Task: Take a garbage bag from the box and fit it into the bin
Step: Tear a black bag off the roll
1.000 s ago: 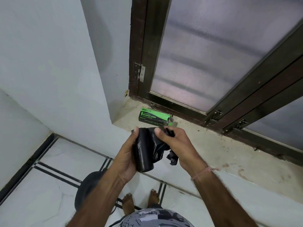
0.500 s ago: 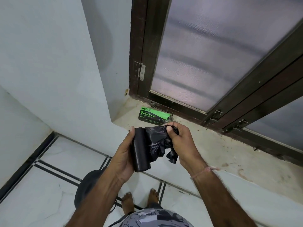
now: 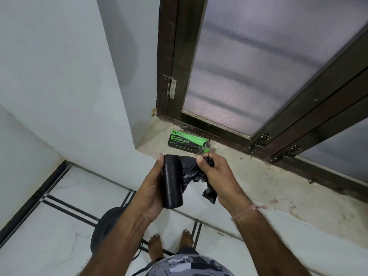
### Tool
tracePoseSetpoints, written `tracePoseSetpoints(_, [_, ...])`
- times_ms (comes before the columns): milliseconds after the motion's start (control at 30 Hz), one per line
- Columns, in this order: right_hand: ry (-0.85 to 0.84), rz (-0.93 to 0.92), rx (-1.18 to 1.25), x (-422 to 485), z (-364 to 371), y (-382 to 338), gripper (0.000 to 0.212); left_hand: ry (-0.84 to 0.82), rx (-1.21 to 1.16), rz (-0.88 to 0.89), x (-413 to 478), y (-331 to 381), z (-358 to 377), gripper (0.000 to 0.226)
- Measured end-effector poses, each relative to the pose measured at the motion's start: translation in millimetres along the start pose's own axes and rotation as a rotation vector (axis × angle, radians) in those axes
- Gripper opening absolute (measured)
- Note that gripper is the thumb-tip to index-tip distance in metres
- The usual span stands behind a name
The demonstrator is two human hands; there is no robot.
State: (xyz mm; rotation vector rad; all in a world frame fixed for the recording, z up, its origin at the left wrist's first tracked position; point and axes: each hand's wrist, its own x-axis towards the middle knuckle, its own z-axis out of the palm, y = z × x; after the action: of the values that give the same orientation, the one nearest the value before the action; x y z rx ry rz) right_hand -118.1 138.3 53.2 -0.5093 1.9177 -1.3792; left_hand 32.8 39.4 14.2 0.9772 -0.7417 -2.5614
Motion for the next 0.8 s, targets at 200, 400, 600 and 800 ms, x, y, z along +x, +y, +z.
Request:
tracePoseSetpoints(200, [0.038, -0.043, -0.010, 4.3, 1.5, -2.4, 0.028, -0.012, -0.028, 0.007, -0.2, -1.6, 2.6, 0.073])
tracePoseSetpoints(400, [-0.107, -0.009, 0.063, 2.4, -2.1, -2.2, 0.026, -0.025, -0.061, -0.012, -0.7, -0.5, 2.3, 0.059])
tracePoseSetpoints(600, [-0.133, -0.061, 0.056, 0.2, -1.6, -0.3, 0.014, -0.037, 0.002, 0.011, -5.1, -0.8, 8.2, 0.062])
tracePoseSetpoints(800, [-0.101, -0.069, 0.006, -4.3, -2.8, -1.3, 0.018, -0.017, 0.124, 0.033, -8.9, 1.2, 14.1, 0.055])
